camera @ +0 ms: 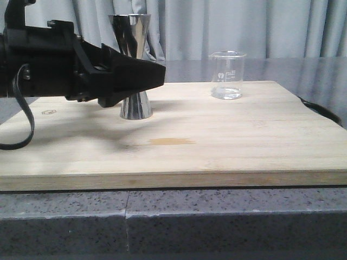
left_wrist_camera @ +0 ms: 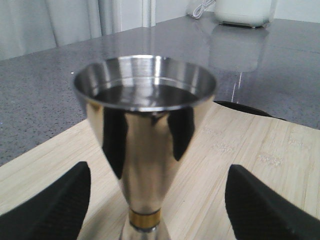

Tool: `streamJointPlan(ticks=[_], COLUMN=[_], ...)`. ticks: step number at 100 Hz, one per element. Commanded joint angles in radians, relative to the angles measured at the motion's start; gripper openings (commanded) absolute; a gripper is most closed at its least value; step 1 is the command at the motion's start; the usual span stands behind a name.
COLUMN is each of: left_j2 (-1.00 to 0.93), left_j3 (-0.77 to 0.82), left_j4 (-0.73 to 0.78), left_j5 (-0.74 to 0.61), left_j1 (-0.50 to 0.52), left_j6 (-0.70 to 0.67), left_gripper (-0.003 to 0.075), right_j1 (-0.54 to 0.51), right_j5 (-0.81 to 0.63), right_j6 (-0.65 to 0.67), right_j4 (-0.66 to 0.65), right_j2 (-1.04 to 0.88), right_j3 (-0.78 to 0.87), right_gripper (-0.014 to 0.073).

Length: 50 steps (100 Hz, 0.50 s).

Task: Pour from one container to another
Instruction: 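Open the left gripper and raise it away from the jigger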

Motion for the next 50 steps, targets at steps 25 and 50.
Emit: streamJointPlan(ticks=[25,50], left_j2=[-0.104,-0.19], left_j3=[0.0,0.005], left_j4=[0.069,0.212], left_j5=[-0.022,0.045], left_j1=[0.055,0.103], left_j6=[-0.072,-0.204], left_gripper=[0.0532,0.0531], right_j1=[-0.003,-0.003], right_j5=[0.022,-0.001], right_j6=[0.001,0.001], right_j4=[0.058,0.058], right_j2=[-0.04,-0.04], right_j3=[-0.035,-0.035], right_gripper=[0.0648,0.0648])
